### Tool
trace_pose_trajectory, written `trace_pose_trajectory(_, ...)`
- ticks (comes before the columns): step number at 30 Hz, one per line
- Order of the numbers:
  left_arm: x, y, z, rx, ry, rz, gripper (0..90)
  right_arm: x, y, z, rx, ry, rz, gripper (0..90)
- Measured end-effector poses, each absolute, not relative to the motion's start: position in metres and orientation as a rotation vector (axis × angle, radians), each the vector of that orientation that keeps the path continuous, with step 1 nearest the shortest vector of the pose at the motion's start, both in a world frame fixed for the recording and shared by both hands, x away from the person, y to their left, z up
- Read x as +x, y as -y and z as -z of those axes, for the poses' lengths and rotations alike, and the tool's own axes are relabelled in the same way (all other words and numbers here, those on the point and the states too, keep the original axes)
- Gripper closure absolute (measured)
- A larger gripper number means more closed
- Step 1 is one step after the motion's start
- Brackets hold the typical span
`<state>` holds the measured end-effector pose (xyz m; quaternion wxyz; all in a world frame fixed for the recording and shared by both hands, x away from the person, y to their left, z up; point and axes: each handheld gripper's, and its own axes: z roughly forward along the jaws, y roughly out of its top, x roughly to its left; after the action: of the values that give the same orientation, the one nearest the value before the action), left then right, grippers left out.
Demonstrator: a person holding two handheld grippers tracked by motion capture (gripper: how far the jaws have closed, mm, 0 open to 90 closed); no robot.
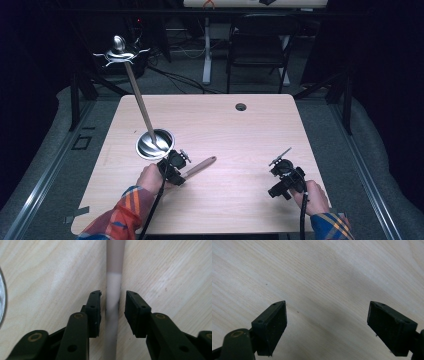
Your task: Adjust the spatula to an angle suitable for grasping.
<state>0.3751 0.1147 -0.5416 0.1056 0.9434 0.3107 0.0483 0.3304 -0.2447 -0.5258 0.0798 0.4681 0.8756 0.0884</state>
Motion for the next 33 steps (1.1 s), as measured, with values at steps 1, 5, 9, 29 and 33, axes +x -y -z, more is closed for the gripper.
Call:
trace_pose_trajectory(1, 0.375, -0.114, 0.543, 2.795, -0.909, -0.149, 69.3, 0.331, 0.245, 0.525, 1.397, -2.623, -0.258, 15.6)
trace_pose_trajectory(5, 0.374, -0.117, 0.543, 2.794, -0.904, -0.140, 76.9, 0.331, 0.245, 0.525, 1.398, -2.624, -0.258, 15.6)
trace_pose_trajectory(9, 0.375, -0.119, 0.543, 2.801, -0.901, -0.129, 77.4, 0.330, 0.245, 0.525, 1.398, -2.625, -0.258, 15.6)
trace_pose_trajectory(29, 0.375, -0.137, 0.541, 2.777, -0.974, -0.004, 72.0, 0.330, 0.245, 0.526, 1.401, -2.639, -0.251, 15.6)
trace_pose_trajectory(33, 0.377, -0.135, 0.541, 2.776, -0.974, -0.012, 67.7, 0.330, 0.244, 0.526, 1.404, -2.637, -0.249, 15.7)
